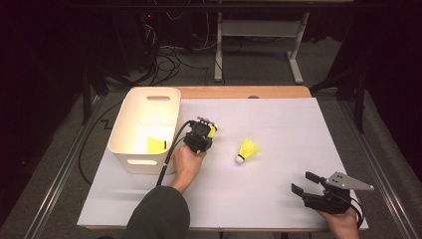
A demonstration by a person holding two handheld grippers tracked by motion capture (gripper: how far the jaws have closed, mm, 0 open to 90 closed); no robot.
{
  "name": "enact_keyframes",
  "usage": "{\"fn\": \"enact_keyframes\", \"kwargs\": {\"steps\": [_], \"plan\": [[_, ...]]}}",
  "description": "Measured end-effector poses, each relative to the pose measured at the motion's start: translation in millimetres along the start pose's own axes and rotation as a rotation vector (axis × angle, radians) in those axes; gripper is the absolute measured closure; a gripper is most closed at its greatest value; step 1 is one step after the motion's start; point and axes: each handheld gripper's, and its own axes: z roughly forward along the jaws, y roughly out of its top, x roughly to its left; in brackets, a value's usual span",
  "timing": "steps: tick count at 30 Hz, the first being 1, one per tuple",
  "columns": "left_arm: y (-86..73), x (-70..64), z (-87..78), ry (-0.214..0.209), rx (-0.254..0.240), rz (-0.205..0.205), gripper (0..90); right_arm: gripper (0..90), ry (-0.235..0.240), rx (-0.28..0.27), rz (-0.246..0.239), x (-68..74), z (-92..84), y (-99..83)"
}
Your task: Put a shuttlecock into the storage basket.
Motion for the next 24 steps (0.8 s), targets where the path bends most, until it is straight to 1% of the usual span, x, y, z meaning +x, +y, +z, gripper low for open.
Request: {"fn": "enact_keyframes", "kwargs": {"steps": [13,18,24], "plan": [[5.7,-6.6,-13.1,-0.008,-0.014,0.023,88.7,27.2,0.005,0.001,-0.001,0.1,0.1,-0.1],[7.1,-7.6,-17.4,-0.008,-0.006,0.027,88.7,27.2,0.005,0.001,-0.001,0.2,0.2,0.0],[7.8,-5.1,-21.6,-0.018,0.002,0.023,88.8,27.2,0.005,0.002,-0.002,0.4,0.3,0.0]]}}
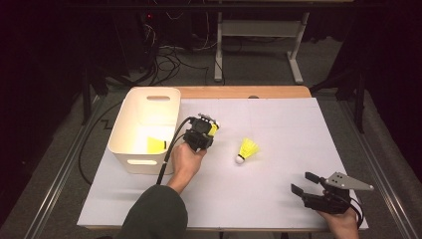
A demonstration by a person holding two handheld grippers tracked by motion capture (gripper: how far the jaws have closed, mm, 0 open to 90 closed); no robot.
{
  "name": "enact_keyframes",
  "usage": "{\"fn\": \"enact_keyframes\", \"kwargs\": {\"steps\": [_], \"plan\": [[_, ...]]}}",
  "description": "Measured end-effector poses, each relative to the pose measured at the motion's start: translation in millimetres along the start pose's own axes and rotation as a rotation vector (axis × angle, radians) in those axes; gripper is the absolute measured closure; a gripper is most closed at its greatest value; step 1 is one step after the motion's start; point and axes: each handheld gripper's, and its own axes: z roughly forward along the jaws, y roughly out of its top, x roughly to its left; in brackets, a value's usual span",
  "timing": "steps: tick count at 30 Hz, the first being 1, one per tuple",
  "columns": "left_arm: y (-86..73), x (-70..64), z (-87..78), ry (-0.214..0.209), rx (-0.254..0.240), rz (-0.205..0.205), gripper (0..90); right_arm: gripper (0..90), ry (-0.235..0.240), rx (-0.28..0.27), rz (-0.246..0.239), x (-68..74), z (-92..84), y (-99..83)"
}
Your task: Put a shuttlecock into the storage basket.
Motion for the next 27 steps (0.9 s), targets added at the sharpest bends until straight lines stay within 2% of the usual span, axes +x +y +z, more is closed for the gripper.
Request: {"fn": "enact_keyframes", "kwargs": {"steps": [6,9,12,27], "plan": [[0.0,1.2,-3.1,-0.003,0.003,0.001,88.7,27.2,0.0,0.001,-0.001,0.1,0.2,0.0],[0.3,1.9,-3.8,-0.024,0.006,-0.007,88.8,27.2,0.0,0.001,0.0,0.1,0.0,0.0],[1.0,1.9,-4.3,-0.019,0.006,-0.005,89.0,27.2,0.0,0.0,0.0,0.1,0.0,0.0],[7.5,-6.3,-17.1,-0.017,-0.018,0.034,88.9,27.2,0.0,0.0,-0.001,0.1,0.1,0.0]]}}
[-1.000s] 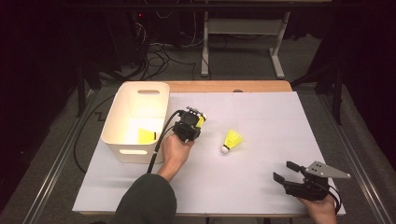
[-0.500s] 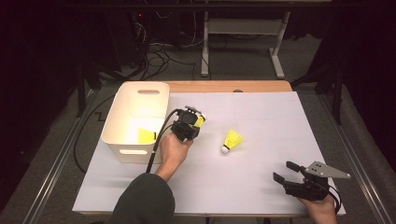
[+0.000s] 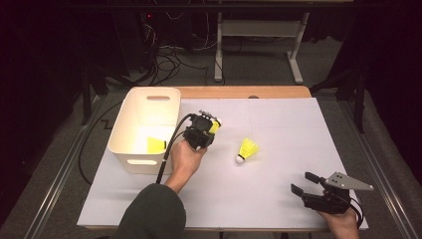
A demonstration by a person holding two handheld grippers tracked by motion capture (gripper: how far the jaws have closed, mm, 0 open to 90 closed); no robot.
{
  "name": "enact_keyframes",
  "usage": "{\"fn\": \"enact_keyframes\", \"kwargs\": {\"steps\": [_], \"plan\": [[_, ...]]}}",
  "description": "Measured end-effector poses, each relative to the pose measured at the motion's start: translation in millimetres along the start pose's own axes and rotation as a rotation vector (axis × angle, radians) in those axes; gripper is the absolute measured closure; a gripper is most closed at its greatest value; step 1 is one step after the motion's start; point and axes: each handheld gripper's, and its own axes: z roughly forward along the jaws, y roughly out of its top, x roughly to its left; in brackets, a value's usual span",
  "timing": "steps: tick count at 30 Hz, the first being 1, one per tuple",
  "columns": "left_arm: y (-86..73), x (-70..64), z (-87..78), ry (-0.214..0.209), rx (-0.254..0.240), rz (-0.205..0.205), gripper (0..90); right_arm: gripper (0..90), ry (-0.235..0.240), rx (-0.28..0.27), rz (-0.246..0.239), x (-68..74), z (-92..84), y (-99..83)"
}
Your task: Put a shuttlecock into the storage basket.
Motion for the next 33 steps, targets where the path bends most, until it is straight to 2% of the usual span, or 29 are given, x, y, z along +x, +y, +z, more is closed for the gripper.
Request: {"fn": "enact_keyframes", "kwargs": {"steps": [33], "plan": [[18.2,4.1,-15.5,-0.023,0.017,0.014,88.9,27.2,0.0,0.001,-0.001,-0.2,0.1,-0.1]]}}
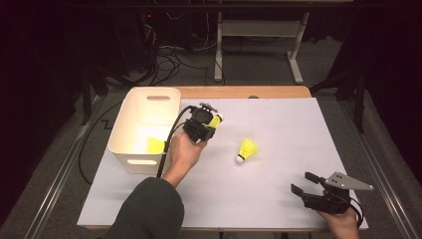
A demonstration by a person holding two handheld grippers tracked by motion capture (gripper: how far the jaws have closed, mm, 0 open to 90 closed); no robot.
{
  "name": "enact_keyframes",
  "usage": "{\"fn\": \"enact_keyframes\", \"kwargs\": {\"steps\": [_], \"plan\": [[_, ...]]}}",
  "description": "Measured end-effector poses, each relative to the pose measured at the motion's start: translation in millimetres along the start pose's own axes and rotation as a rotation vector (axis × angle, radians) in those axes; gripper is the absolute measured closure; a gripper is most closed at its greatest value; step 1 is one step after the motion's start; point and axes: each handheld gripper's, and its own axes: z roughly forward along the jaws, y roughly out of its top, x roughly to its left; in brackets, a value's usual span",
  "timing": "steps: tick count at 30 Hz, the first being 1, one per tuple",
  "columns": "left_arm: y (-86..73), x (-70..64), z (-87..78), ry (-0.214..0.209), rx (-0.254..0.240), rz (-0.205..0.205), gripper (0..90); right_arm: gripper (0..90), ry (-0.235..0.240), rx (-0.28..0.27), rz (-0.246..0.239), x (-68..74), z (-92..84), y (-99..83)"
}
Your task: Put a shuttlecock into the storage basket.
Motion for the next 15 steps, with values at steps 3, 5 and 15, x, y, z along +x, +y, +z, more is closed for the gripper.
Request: {"fn": "enact_keyframes", "kwargs": {"steps": [3,5,15], "plan": [[0.7,0.4,-1.7,0.002,-0.002,0.001,88.9,27.2,0.0,0.0,0.0,0.0,0.1,0.0],[1.0,1.0,-2.7,0.002,0.001,0.003,88.9,27.2,0.001,0.001,0.0,0.1,0.1,0.0],[2.1,4.5,-6.4,-0.003,0.0,-0.003,88.8,27.3,0.001,0.002,-0.001,0.0,0.2,0.0]]}}
